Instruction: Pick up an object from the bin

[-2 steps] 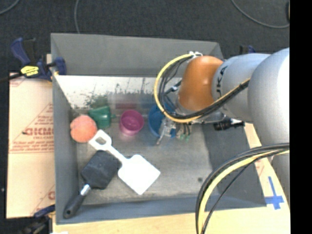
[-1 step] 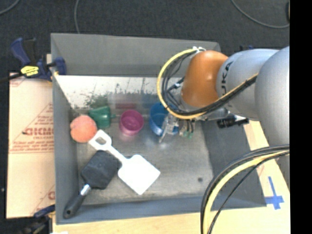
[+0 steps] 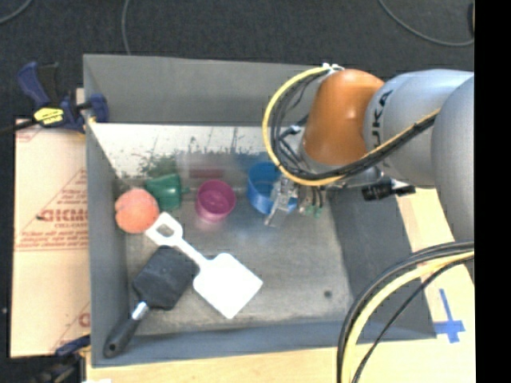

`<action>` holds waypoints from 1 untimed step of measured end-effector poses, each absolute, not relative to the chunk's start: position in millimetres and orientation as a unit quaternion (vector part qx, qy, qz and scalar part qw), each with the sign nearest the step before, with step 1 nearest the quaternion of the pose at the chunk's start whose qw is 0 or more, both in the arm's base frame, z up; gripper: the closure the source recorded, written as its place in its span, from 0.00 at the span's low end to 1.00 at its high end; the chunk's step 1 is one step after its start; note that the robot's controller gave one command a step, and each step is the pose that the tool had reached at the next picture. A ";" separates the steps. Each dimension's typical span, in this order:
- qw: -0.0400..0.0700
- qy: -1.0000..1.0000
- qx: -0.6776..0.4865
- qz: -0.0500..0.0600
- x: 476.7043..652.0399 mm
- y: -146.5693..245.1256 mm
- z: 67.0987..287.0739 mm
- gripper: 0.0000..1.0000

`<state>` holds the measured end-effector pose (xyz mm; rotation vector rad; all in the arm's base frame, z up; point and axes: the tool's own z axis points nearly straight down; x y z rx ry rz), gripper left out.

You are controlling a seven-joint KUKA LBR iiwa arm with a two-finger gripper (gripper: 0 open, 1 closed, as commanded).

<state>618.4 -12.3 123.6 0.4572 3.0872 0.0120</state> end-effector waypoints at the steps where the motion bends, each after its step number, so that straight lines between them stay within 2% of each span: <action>1: 0.011 0.989 0.146 0.004 618.6 -12.5 138.0 1.00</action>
Offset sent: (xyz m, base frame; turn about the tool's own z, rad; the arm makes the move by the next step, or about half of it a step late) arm 0.0002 -0.0002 0.0150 -0.0001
